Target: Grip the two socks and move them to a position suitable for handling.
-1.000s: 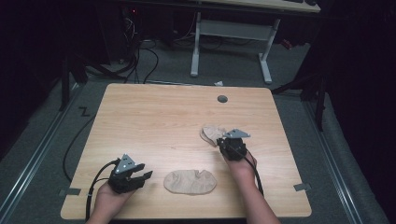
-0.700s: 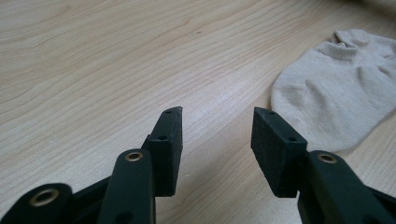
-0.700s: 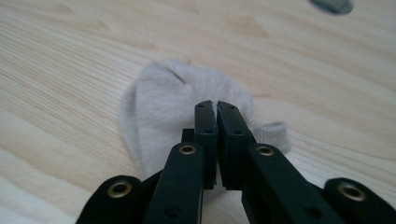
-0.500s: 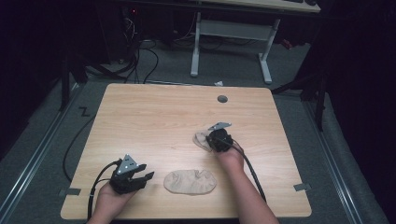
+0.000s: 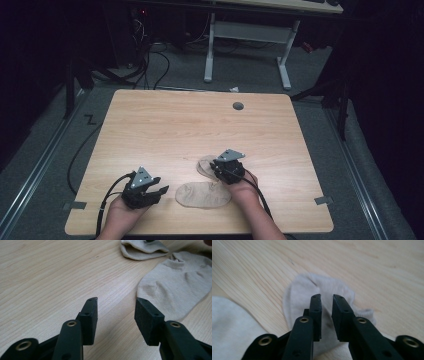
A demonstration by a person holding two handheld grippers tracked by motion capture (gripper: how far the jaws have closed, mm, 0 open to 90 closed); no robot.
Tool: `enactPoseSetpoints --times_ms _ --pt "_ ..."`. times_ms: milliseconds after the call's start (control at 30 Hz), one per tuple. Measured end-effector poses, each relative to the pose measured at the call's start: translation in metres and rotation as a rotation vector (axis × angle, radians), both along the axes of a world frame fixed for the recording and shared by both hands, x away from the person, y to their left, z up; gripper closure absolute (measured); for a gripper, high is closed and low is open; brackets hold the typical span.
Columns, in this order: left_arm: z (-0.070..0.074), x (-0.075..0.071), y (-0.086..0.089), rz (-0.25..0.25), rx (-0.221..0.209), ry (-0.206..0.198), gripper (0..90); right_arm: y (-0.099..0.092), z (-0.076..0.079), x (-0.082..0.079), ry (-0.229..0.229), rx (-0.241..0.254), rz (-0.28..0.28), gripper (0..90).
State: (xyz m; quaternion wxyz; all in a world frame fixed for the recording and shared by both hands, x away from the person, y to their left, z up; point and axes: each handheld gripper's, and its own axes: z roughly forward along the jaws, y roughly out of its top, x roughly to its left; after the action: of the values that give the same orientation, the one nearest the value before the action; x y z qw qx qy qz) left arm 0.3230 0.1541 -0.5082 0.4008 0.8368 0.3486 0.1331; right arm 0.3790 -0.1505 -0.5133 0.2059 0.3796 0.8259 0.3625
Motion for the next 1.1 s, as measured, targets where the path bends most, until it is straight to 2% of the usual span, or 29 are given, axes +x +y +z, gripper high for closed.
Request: enactPoseSetpoints --times_ms 67,133,200,267,300,433,467,500,533,567,600,767,900,1100 --pt "-0.001 0.001 0.0 0.001 0.006 0.0 53.7 0.014 0.01 -0.004 -0.024 0.014 0.026 70.4" --pt "-0.001 0.002 0.0 0.007 0.005 0.005 53.7 0.018 0.011 -0.005 -0.03 0.011 0.029 67.9" --pt "-0.001 0.003 0.0 0.01 0.004 0.007 53.7 0.029 0.011 -0.004 -0.036 -0.01 0.032 60.0" --pt "-0.002 0.002 0.0 0.009 0.006 0.007 53.7 0.038 0.007 -0.002 -0.043 -0.059 0.021 55.8" --pt "-0.002 0.002 0.0 0.007 0.007 0.008 53.7 0.041 0.003 0.003 -0.025 -0.066 0.007 54.7" --pt "-0.003 0.002 0.001 0.006 0.008 0.012 53.8 0.043 0.0 0.007 -0.02 -0.088 -0.006 54.9" --pt "-0.003 0.002 0.001 0.006 0.008 0.012 53.7 0.043 -0.002 0.009 -0.017 -0.089 -0.011 56.1" --pt "-0.003 0.002 0.002 0.006 0.007 0.011 53.7 0.042 -0.004 0.011 -0.008 -0.101 -0.016 67.1" --pt "-0.003 0.002 0.002 0.006 0.007 0.011 53.8 0.042 -0.004 0.011 -0.008 -0.101 -0.016 67.1" --pt "-0.002 0.001 0.002 0.009 0.001 0.011 53.7 0.041 -0.004 0.012 -0.008 -0.11 -0.014 78.7" --pt "-0.002 0.001 0.002 0.005 0.0 0.012 53.8 0.04 -0.003 0.011 -0.009 -0.109 -0.015 82.6" --pt "-0.002 0.001 0.002 0.006 0.002 0.011 53.8 0.037 0.003 0.009 -0.041 -0.093 -0.007 86.5" --pt "-0.002 0.001 0.001 0.004 0.004 0.016 53.8 0.033 0.007 0.005 -0.053 -0.054 0.003 86.9" --pt "-0.004 0.0 -0.003 -0.002 0.011 0.018 53.8 0.037 0.013 -0.001 -0.068 -0.017 0.054 86.8"
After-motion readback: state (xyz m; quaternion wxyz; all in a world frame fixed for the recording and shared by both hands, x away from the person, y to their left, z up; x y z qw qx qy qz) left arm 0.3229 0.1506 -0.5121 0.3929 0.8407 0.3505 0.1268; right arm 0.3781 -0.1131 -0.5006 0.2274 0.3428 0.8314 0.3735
